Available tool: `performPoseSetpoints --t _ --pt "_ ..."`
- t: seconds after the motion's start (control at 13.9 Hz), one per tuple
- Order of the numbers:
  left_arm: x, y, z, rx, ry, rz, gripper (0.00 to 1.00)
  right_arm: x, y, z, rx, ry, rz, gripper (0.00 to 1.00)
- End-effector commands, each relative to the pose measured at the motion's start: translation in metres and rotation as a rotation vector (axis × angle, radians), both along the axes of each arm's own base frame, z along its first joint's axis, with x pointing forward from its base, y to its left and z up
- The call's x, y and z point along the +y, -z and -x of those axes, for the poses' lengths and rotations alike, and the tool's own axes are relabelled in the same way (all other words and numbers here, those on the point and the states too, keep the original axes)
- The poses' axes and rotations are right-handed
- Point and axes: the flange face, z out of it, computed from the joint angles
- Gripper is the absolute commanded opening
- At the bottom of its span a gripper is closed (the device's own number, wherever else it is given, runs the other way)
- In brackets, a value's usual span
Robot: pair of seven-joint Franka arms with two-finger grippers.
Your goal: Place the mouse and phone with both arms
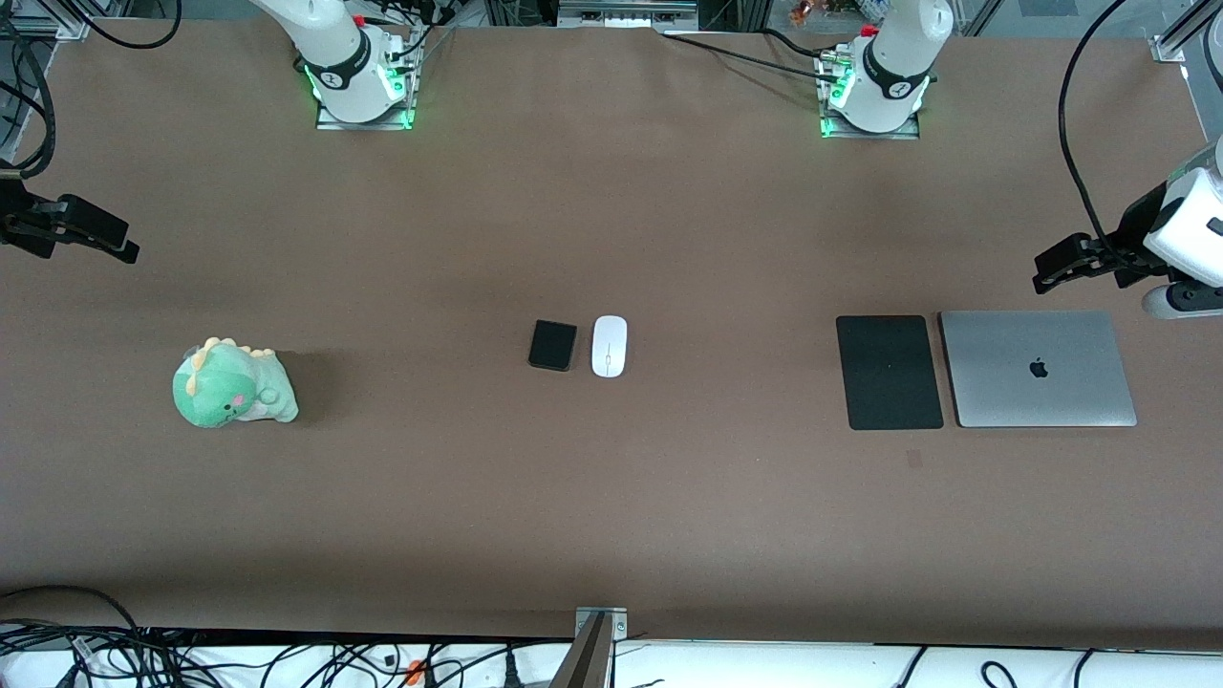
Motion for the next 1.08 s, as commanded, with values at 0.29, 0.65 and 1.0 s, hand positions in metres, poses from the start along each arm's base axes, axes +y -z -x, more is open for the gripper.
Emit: performPoseSetpoints --t 0.29,0.65,1.0 --pt "0.0025 -0.0072 -0.0001 0.001 -0.015 0.012 1.0 0.0007 -0.0048 0.0011 0.006 -0.001 0.007 1.0" --pt "0.0035 -0.008 0.0011 0.003 -0.016 0.01 1.0 0.0007 -0.0025 0.0007 0.01 0.004 0.007 1.0" --pt "0.0036 -0.0068 0.0019 0.011 -0.016 0.01 1.0 0.0007 -0.0017 0.0009 0.014 0.001 0.007 1.0"
